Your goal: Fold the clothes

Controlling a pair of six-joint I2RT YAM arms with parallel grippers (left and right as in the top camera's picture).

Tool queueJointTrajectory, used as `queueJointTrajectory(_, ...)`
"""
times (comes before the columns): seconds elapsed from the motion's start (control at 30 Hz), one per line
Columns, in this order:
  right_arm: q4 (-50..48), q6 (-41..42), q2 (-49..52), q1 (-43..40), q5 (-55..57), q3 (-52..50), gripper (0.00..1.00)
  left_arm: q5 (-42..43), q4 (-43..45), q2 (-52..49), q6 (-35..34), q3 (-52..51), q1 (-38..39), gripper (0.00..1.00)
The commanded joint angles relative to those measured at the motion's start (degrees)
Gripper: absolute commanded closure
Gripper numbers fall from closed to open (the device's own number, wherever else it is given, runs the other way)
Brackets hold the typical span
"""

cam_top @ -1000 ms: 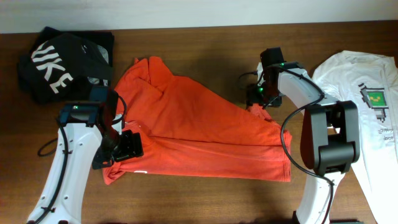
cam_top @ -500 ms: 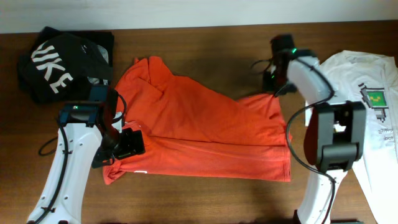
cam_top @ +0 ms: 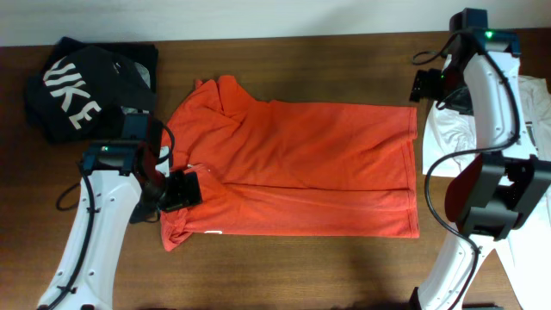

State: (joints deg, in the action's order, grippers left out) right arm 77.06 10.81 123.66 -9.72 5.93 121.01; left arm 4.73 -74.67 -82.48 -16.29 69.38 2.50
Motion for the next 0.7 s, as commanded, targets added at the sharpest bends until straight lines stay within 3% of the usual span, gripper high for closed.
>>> queueJointTrajectory(0.0,8.92,0.79,-1.42,-0.11,-10.99,7.13,0.01,6.43,5.49,0.74,4.09,-0.04,0.39,0.06)
queueJointTrajectory(0.03,11.02,0.79,-1.88,-0.04,-13.33,8.04,0.01,6.69,7.32,0.74,4.2,-0.04,0.9,0.09)
queueJointTrajectory(0.1,13.05,0.81,-4.5,0.0,-14.95,8.37,0.01,6.69,10.01,0.74,4.15,-0.04,2.62,0.39)
queueJointTrajectory(0.17,16.7,0.79,-6.67,-0.07,-14.97,8.37,0.01,6.67,9.94,0.74,4.15,-0.04,3.13,0.39)
queueJointTrajectory(0.23,20.31,0.76,-8.35,0.07,-15.06,8.33,0.01,6.67,9.66,0.74,4.15,-0.04,3.13,0.27)
queueJointTrajectory(0.33,20.31,-0.09,-13.31,3.06,-15.26,1.29,0.01,6.67,9.7,-0.2,4.17,-0.04,3.13,0.25)
queueJointTrajectory(0.43,19.28,0.66,-18.75,6.62,-12.59,-10.12,0.01,6.67,10.23,-4.31,4.2,-0.04,3.13,0.48)
queueJointTrajectory(0.5,15.06,0.57,-20.87,8.55,-12.59,-18.86,0.0,6.69,11.37,-8.22,4.17,-0.04,3.13,0.72)
queueJointTrajectory(0.53,13.4,0.55,-20.92,8.96,-12.57,-22.23,0.2,6.69,11.67,-9.81,4.15,-0.04,3.13,0.84)
queueJointTrajectory(0.57,11.58,0.57,-20.9,9.05,-12.68,-25.27,0.47,6.71,11.89,-11.72,4.15,-0.04,3.15,0.89)
queueJointTrajectory(0.6,8.07,0.59,-20.9,9.07,-13.42,-30.47,0.84,6.69,12.44,-14.25,4.15,-0.04,3.13,0.98)
queueJointTrajectory(0.63,4.76,0.59,-20.9,9.05,-14.56,-34.49,0.96,6.69,13.53,-16.48,4.15,-0.04,3.13,0.99)
queueJointTrajectory(0.67,2.01,0.61,-20.9,9.05,-15.54,-37.42,0.96,6.62,14.84,-18.12,4.15,-0.04,3.13,0.99)
